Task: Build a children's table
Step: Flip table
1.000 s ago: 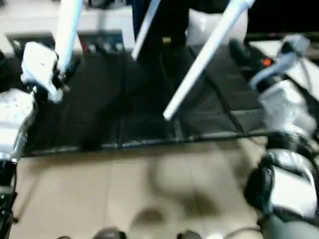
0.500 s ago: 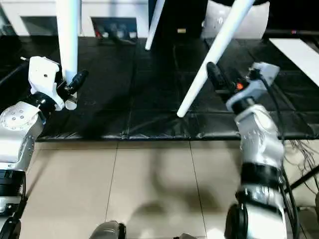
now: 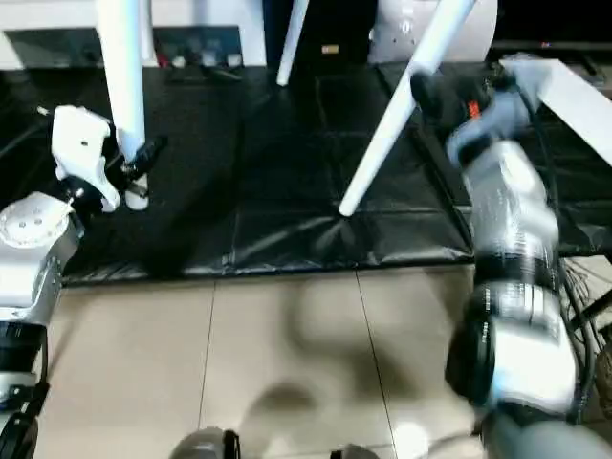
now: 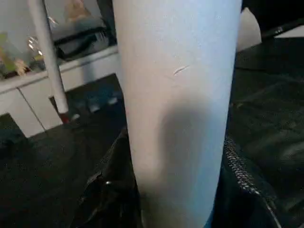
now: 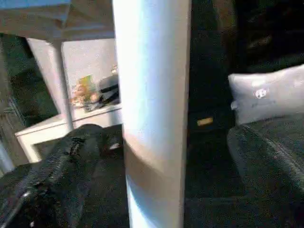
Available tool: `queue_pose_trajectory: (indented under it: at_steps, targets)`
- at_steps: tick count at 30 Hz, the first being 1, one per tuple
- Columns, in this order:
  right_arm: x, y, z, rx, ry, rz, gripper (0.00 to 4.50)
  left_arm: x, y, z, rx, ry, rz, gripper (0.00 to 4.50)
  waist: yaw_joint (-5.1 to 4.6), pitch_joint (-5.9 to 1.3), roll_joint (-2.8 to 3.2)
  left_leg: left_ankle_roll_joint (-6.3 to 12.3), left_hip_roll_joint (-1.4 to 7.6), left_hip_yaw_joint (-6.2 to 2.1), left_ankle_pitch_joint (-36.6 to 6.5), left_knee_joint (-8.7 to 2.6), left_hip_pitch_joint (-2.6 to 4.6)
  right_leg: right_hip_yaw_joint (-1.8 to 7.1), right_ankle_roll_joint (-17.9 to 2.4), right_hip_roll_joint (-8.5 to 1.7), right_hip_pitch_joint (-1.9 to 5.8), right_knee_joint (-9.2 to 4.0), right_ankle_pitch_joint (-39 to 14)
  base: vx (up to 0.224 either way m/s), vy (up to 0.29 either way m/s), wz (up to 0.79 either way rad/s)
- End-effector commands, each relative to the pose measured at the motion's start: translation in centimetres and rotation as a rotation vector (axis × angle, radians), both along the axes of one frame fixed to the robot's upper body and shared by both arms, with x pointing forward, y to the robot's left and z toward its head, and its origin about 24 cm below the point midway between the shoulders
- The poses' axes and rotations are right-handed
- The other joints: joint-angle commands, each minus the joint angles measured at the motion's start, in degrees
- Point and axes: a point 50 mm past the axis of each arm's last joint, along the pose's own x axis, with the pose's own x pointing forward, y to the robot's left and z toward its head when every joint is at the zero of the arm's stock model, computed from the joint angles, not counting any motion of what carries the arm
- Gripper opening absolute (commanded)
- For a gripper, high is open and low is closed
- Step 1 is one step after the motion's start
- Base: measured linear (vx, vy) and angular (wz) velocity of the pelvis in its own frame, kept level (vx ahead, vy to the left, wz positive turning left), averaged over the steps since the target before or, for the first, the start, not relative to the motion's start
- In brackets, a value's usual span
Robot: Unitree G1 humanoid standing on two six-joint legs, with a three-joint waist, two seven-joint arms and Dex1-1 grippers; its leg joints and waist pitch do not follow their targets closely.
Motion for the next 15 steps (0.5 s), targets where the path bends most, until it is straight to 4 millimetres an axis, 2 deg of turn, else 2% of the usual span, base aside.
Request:
queue_pose_trajectory:
  at_steps: [1, 2, 3, 4, 5, 7, 9, 10, 13, 14, 15]
  targets:
    - [0.2, 0.1, 0.1, -0.004, 0.004, 0.009, 4.5, 0.0, -1.1, -1.3, 0.095, 0.069, -0.081, 1.51, -0.58, -4.05, 0.28, 1.43, 1.31, -0.09, -11.47, -3.49, 1.62, 1.68, -14.26, -2.53, 1.88, -3.99, -1.63, 0.0, 0.0, 0.0]
    - [0.6, 0.3, 0.4, 0.032, 0.009, 0.022, 4.5, 0.0, -1.2, -1.5, 0.101, 0.078, -0.105, 1.51, -0.53, -4.3, 0.24, 2.54, 1.39, -0.01, -8.64, -3.25, 1.67, 1.56, -15.17, -2.42, 1.99, -3.54, 3.07, 0.0, 0.0, 0.0]
    - [0.8, 0.5, 0.5, 0.033, 0.008, 0.038, 4.5, 0.1, -1.3, -1.7, 0.107, 0.084, -0.114, 1.51, -0.61, -4.39, 0.31, 3.08, 1.33, -0.01, -7.5, -3.12, 1.57, 1.48, -15.87, -2.38, 2.06, -3.31, 4.76, 0.0, 0.0, 0.0]
    - [0.9, 1.0, 0.6, 0.034, 0.004, 0.081, 4.5, 0.1, -1.4, -1.9, 0.115, 0.094, -0.129, 1.51, -0.59, -4.55, 0.04, 4.34, 1.32, 0.14, -5.66, -2.85, 1.5, 1.35, -16.72, -2.3, 2.15, -3.1, 7.36, 0.0, 0.0, 0.0]
    - [0.9, 1.1, 0.6, 0.034, 0.003, 0.084, 4.5, 0.1, -1.4, -1.9, 0.115, 0.094, -0.13, 1.51, -0.46, -4.47, 0.22, 5.58, 1.36, 0.18, -4.58, -2.74, 1.27, 1.23, -17.24, -2.29, 2.18, -2.85, 8.85, 0.0, 0.0, 0.0]
    - [0.8, 2.2, 1.0, 0.011, -0.035, 0.205, 4.5, 0.4, -1.5, -2.5, 0.12, 0.116, -0.144, 1.51, -0.38, -4.29, 0.18, 6.48, 1.56, 0.27, -5.26, -2.7, 1.3, 1.16, -17.45, -2.44, 2.08, -2.9, 8.08, 0.0, 0.0, 0.0]
    - [0.5, 2.8, 1.4, -0.005, -0.072, 0.283, 4.5, 0.7, -1.5, -2.8, 0.124, 0.13, -0.132, 1.51, -0.41, -4.21, -0.14, 6.59, 1.66, 0.32, -5.97, -2.76, 1.3, 1.22, -17.3, -2.55, 2.23, -2.92, 7.27, 0.0, 0.0, 0.0]
    - [0.4, 2.8, 1.4, -0.004, -0.076, 0.292, 4.5, 0.8, -1.4, -2.8, 0.126, 0.13, -0.129, 1.51, -0.31, -4.21, -0.02, 6.44, 1.75, 0.27, -5.96, -2.8, 1.36, 1.22, -17.16, -2.69, 2.25, -2.88, 7.08, 0.0, 0.0, 0.0]
    - [-0.5, 3.1, 1.5, -0.014, -0.116, 0.361, 4.5, 1.7, -0.8, -3.3, 0.135, 0.138, -0.069, 1.51, -0.29, -4.13, -0.51, 6.82, 1.78, 0.31, -4.7, -2.82, 1.48, 1.27, -17.14, -2.65, 2.32, -2.91, 9.01, 0.0, 0.0, 0.0]
    - [-0.5, 3.1, 1.5, -0.014, -0.119, 0.366, 4.5, 1.7, -0.8, -3.3, 0.138, 0.138, -0.063, 1.51, -0.07, -4.24, -0.35, 6.89, 1.86, 0.32, -4.48, -2.72, 1.7, 1.36, -17.13, -2.74, 2.21, -2.74, 9.78, 0.0, 0.0, 0.0]
    - [-0.9, 3.3, 1.2, -0.032, -0.124, 0.379, 4.5, 2.1, -0.3, -3.4, 0.143, 0.142, -0.029, 1.51, -0.21, -4.22, -0.34, 6.86, 1.85, 0.26, -4.17, -2.76, 1.52, 1.33, -17.33, -2.8, 2.33, -2.67, 10.16, 0.0, 0.0, 0.0]
